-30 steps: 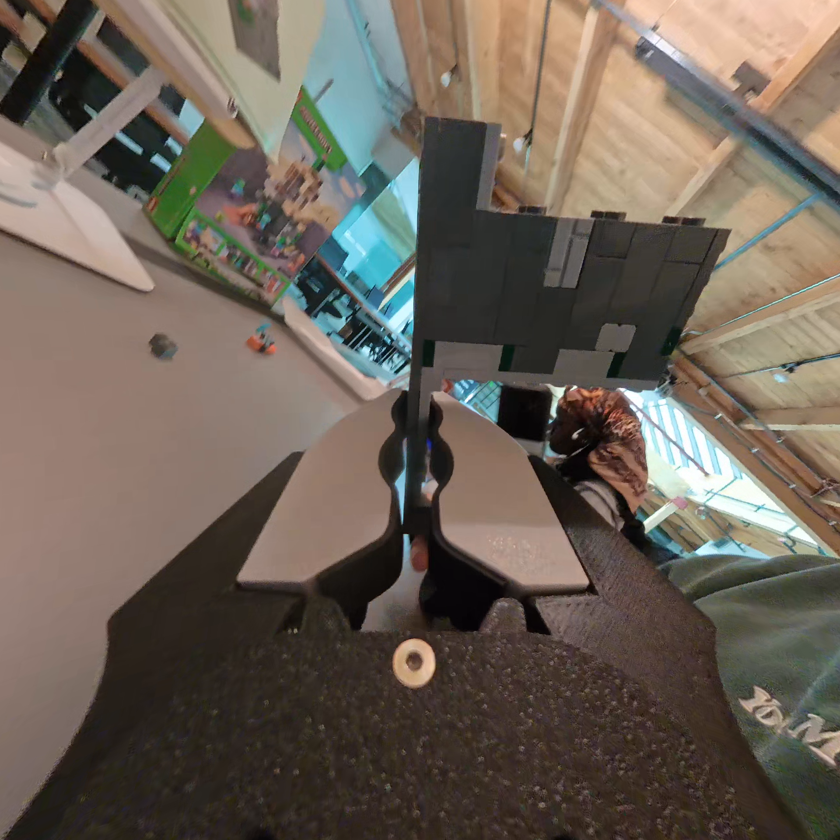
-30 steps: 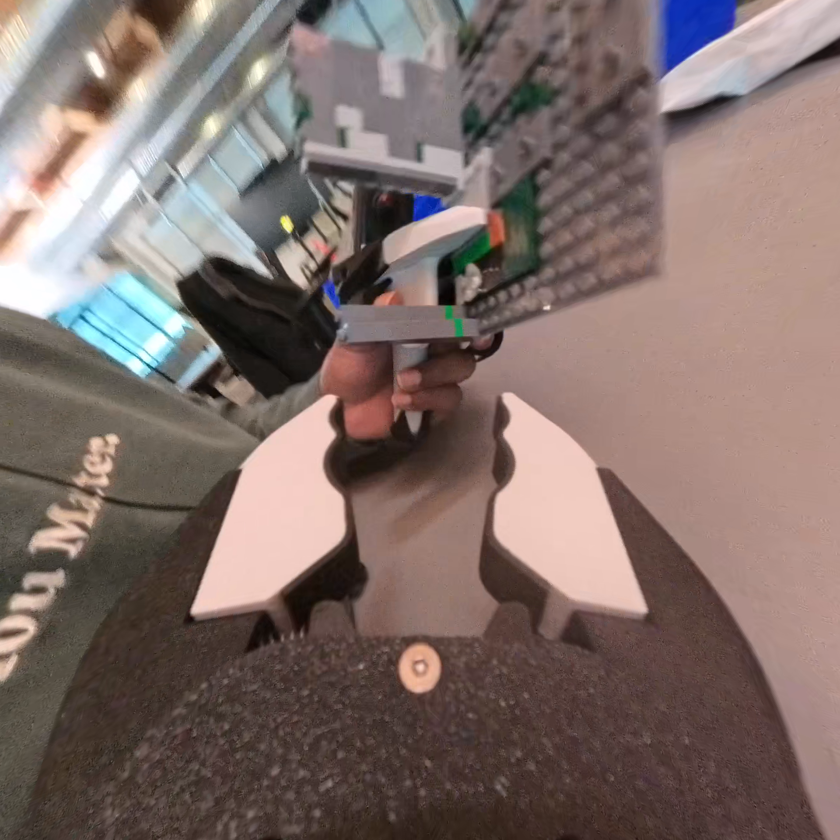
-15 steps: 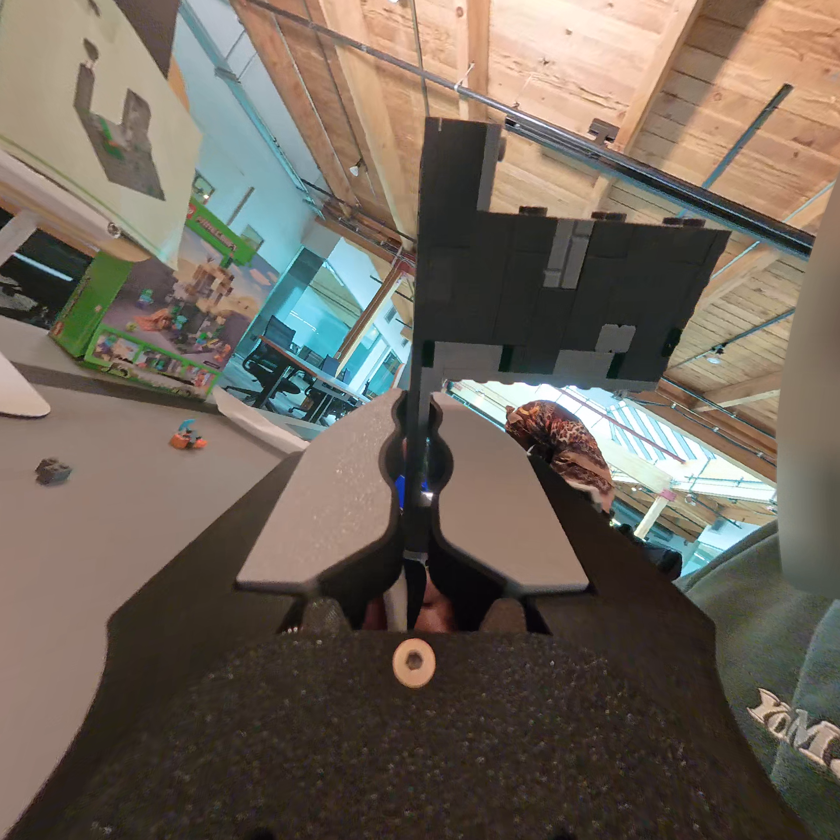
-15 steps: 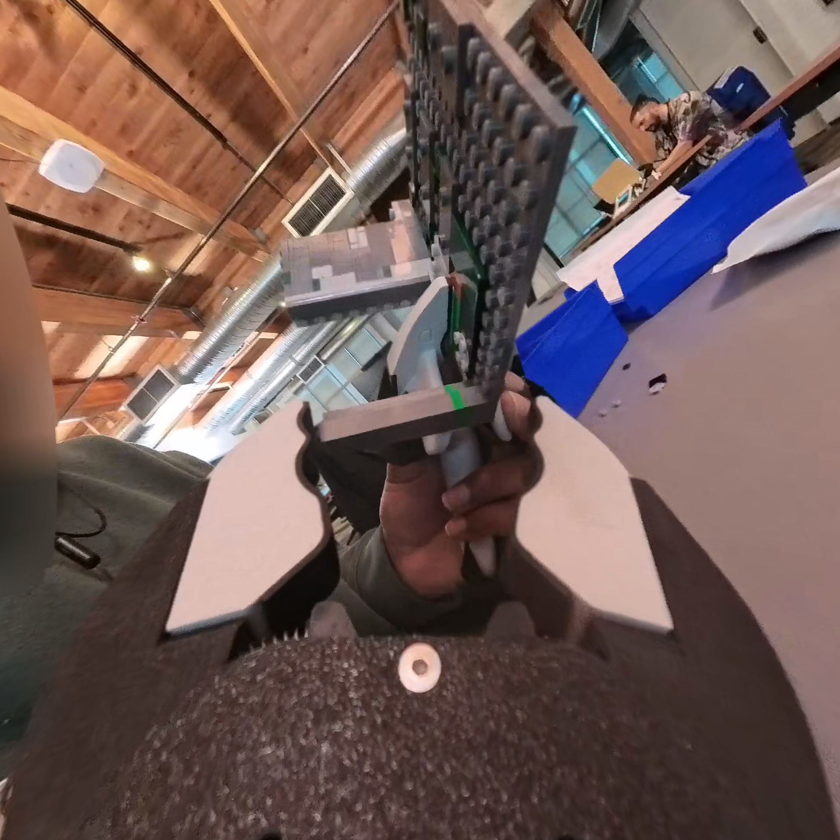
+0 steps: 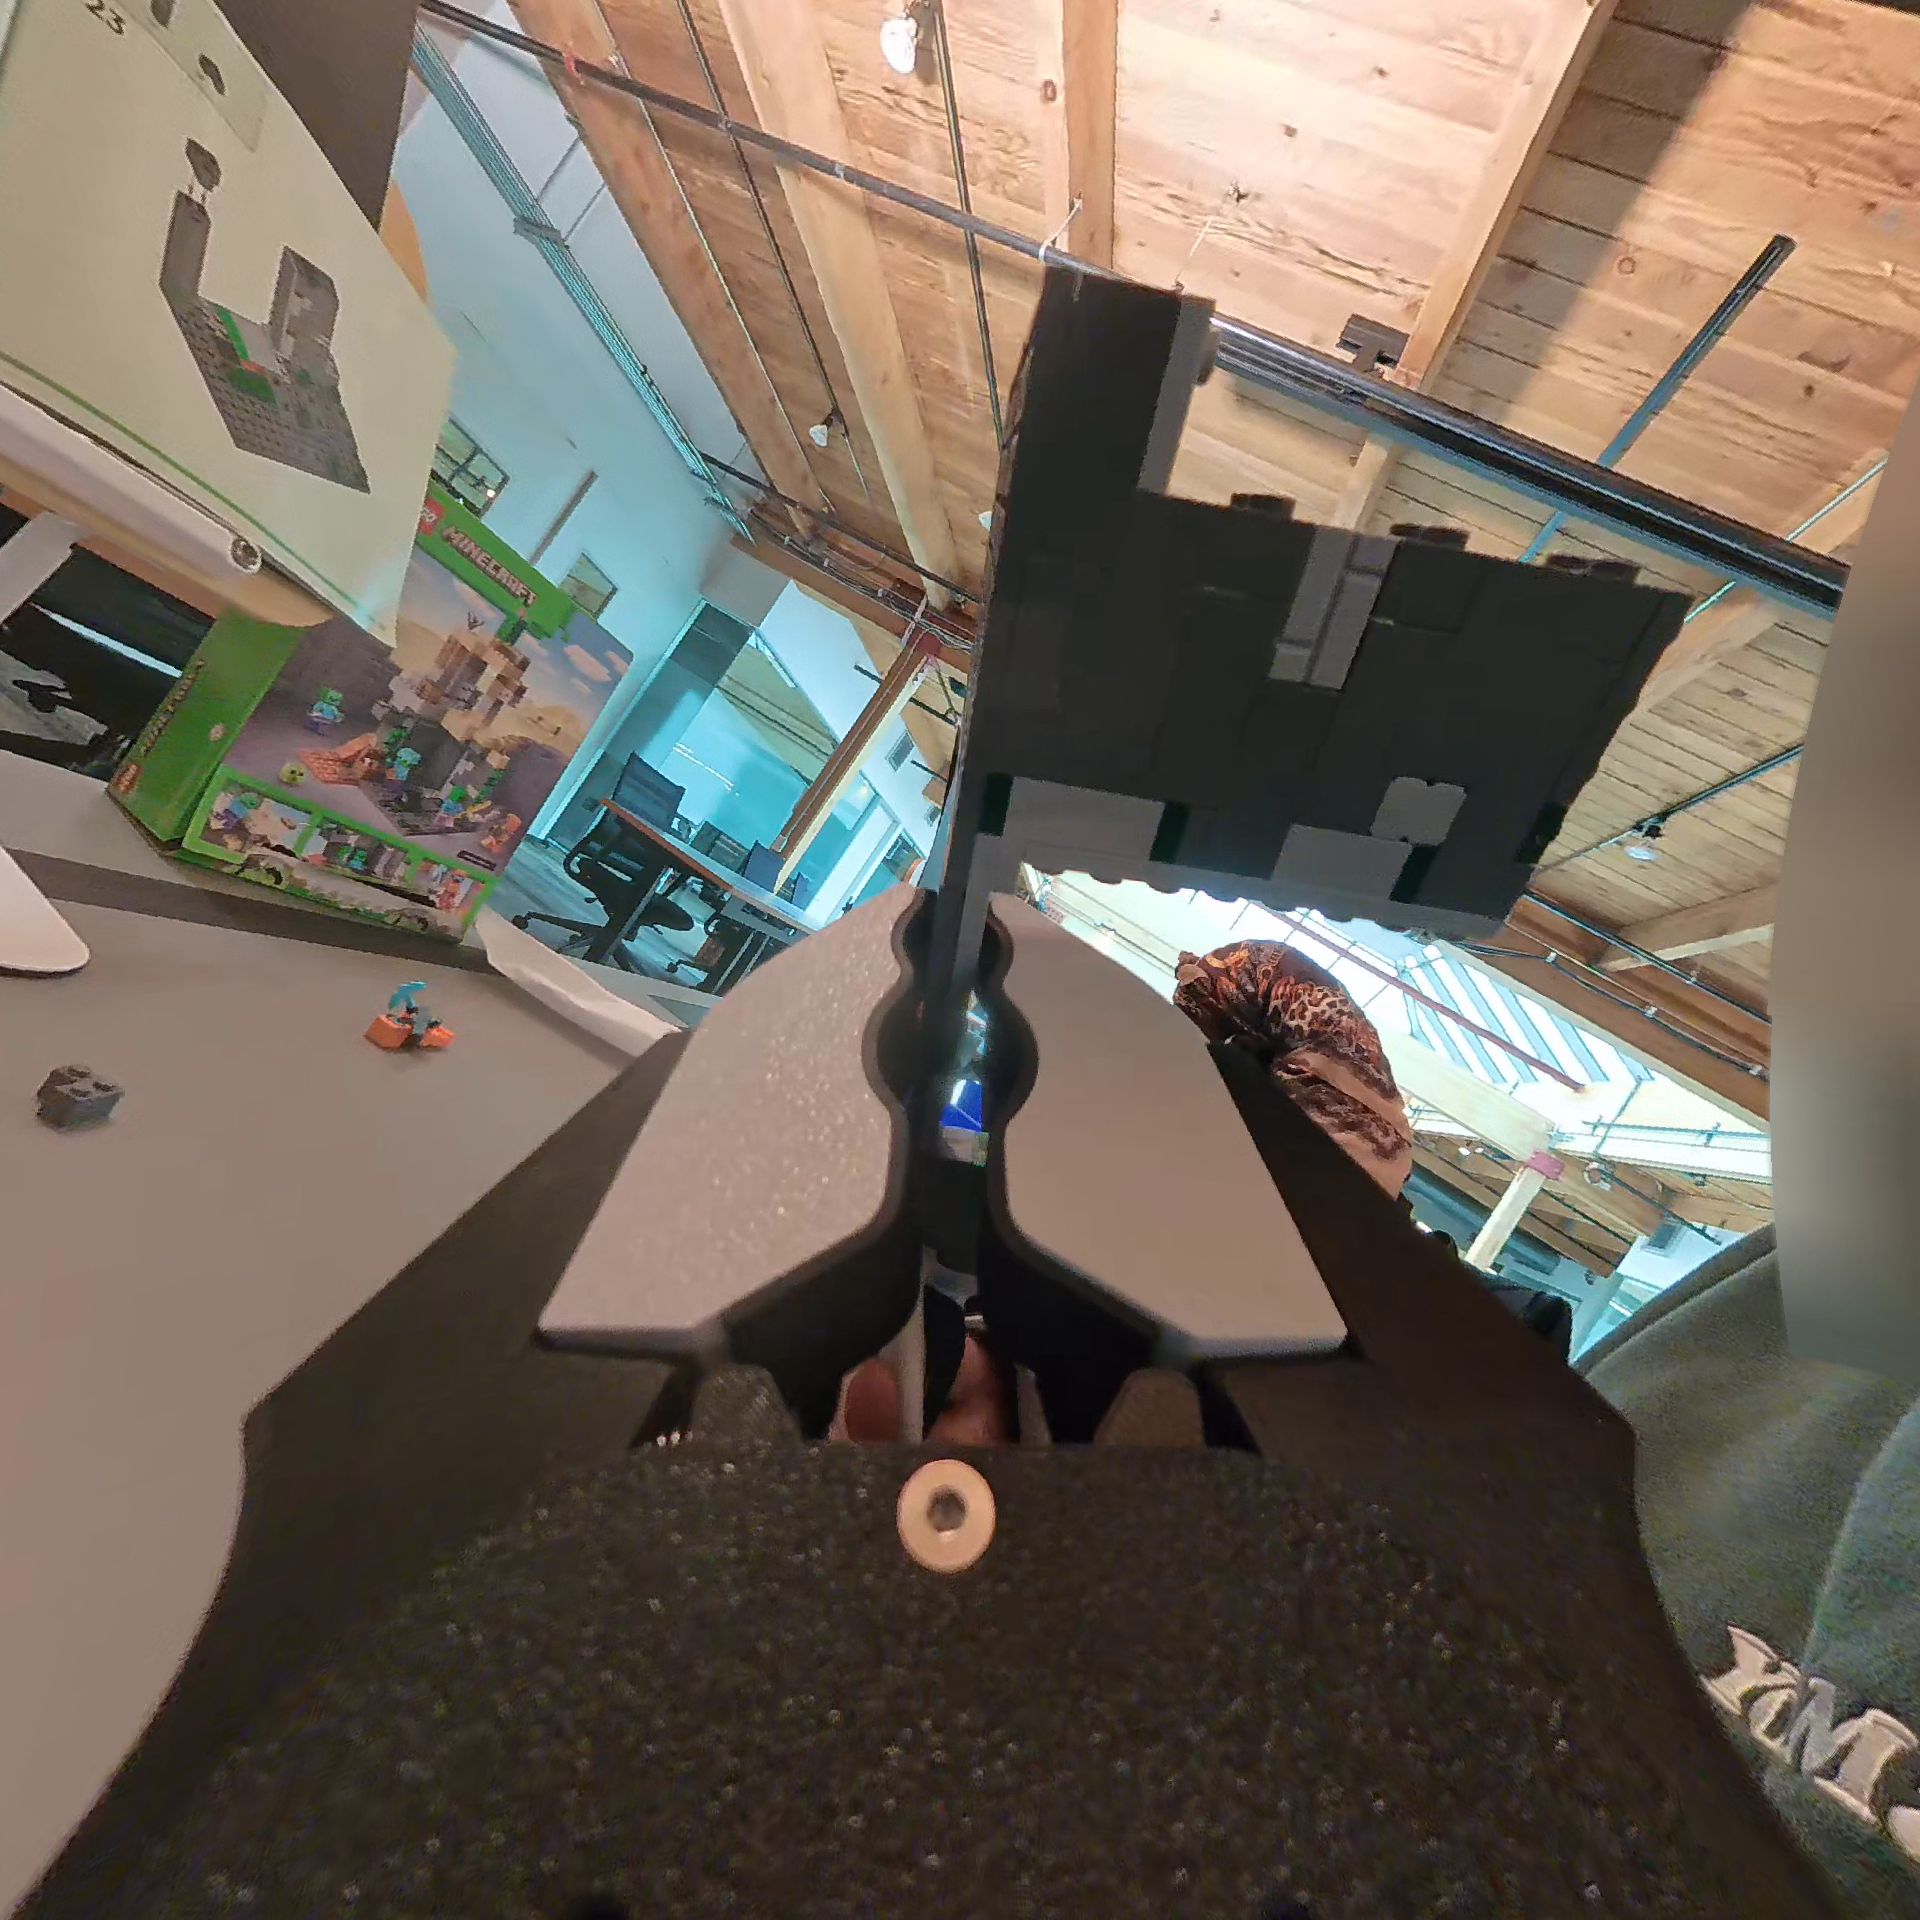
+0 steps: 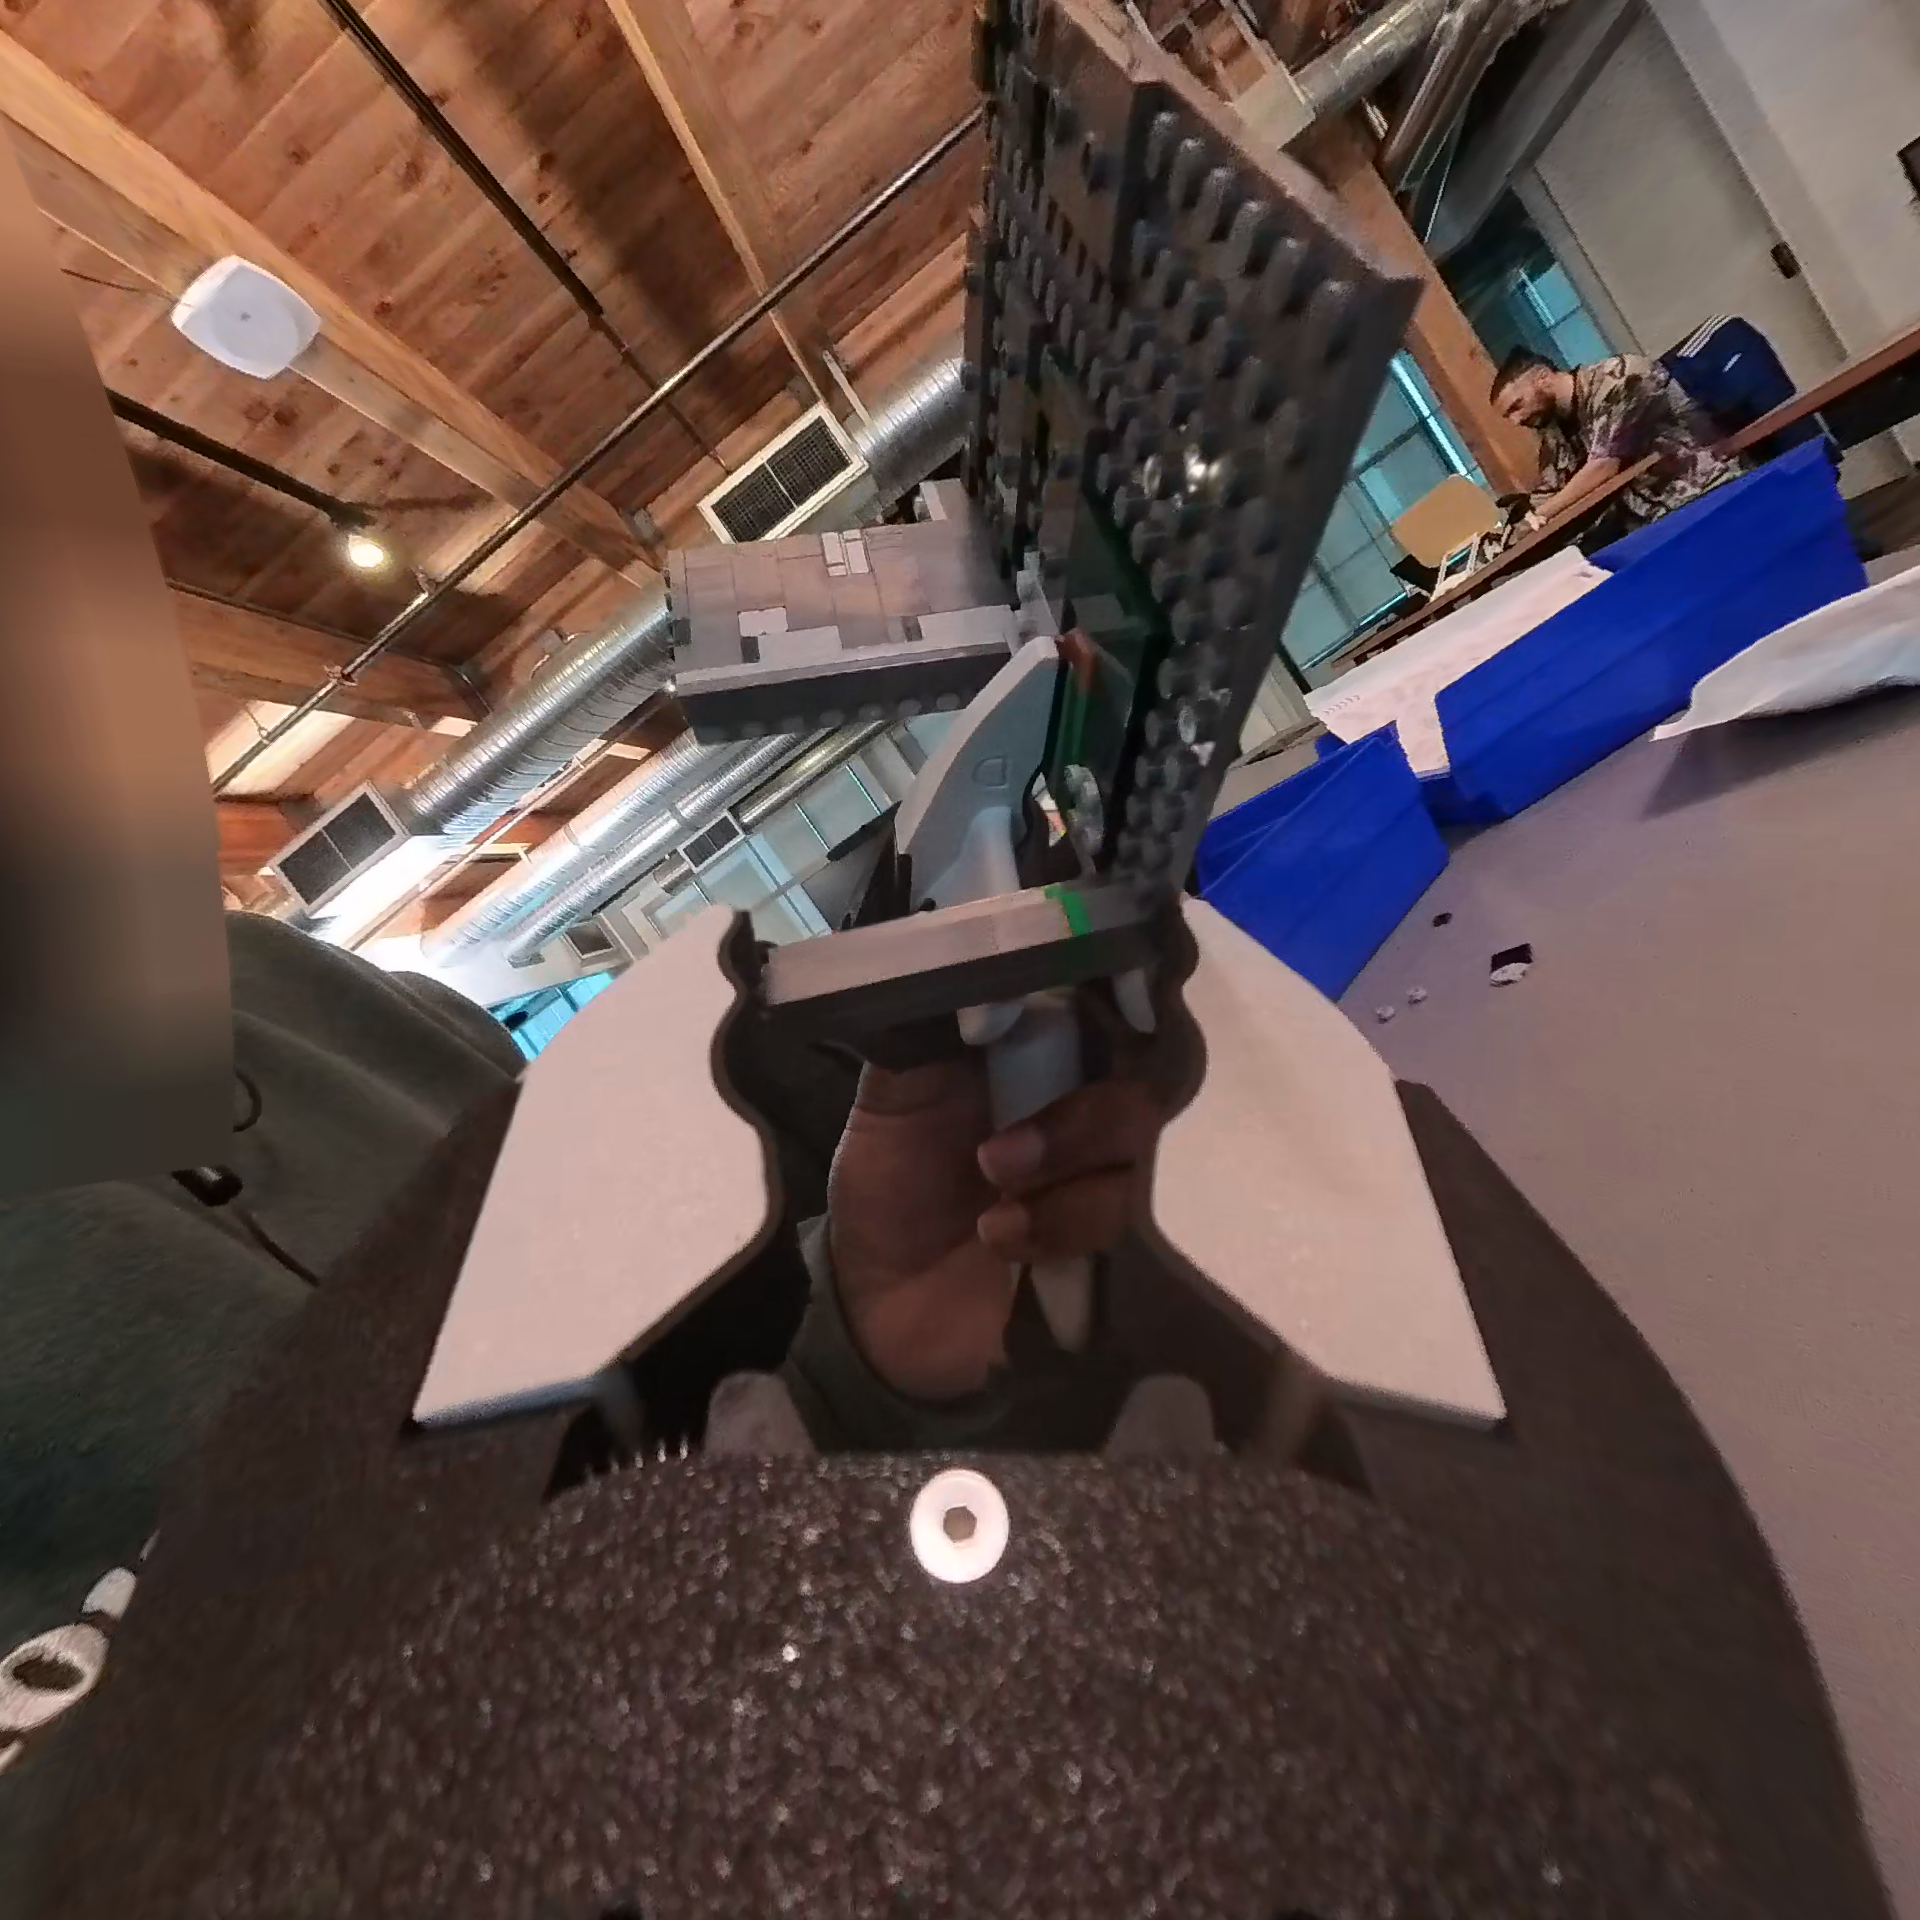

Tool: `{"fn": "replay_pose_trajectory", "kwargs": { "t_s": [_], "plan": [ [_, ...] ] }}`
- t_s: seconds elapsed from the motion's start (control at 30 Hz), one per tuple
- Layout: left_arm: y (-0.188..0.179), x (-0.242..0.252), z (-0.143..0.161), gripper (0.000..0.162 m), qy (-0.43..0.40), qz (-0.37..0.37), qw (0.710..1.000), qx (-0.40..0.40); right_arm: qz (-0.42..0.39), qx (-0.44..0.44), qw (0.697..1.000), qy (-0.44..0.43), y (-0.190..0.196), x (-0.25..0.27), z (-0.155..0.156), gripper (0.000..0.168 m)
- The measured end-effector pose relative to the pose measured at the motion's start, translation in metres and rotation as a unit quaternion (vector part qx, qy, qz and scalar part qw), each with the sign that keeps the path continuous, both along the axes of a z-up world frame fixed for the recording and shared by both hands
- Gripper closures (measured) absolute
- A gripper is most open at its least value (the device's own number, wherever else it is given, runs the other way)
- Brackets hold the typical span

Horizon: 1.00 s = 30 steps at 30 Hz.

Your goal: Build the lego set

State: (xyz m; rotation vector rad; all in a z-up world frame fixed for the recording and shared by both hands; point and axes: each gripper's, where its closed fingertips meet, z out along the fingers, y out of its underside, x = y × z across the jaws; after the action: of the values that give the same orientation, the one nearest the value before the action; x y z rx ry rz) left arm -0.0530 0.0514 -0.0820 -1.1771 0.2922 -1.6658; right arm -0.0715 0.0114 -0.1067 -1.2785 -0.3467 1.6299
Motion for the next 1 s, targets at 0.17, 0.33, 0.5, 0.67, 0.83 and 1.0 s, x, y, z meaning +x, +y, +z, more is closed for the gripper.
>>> {"fn": "replay_pose_trajectory", "kwargs": {
  "t_s": [0.17,0.33,0.5,0.67,0.83,1.0],
  "plan": [
    [-0.001,0.000,0.000,0.154,-0.001,0.001,1.000,-0.004,0.002,0.003,1.000,-0.006,-0.001,0.000,0.000,0.095],
    [-0.001,0.000,0.001,0.154,-0.002,0.000,1.000,-0.003,0.000,0.004,1.000,-0.010,-0.001,0.000,0.000,0.095],
    [-0.001,-0.002,0.003,0.155,0.002,0.003,1.000,0.012,0.026,0.000,1.000,0.014,-0.004,0.001,0.004,0.090],
    [0.001,-0.009,0.007,0.156,-0.009,0.010,1.000,0.019,0.041,-0.005,0.999,0.029,-0.006,0.005,0.001,0.085],
    [0.000,-0.006,0.004,0.156,-0.005,0.007,1.000,0.011,0.030,0.007,0.999,0.018,-0.005,0.003,0.000,0.093],
    [-0.001,-0.004,0.003,0.156,-0.005,0.006,1.000,0.003,0.027,0.020,0.999,0.019,-0.007,0.003,0.000,0.099]
  ]
}}
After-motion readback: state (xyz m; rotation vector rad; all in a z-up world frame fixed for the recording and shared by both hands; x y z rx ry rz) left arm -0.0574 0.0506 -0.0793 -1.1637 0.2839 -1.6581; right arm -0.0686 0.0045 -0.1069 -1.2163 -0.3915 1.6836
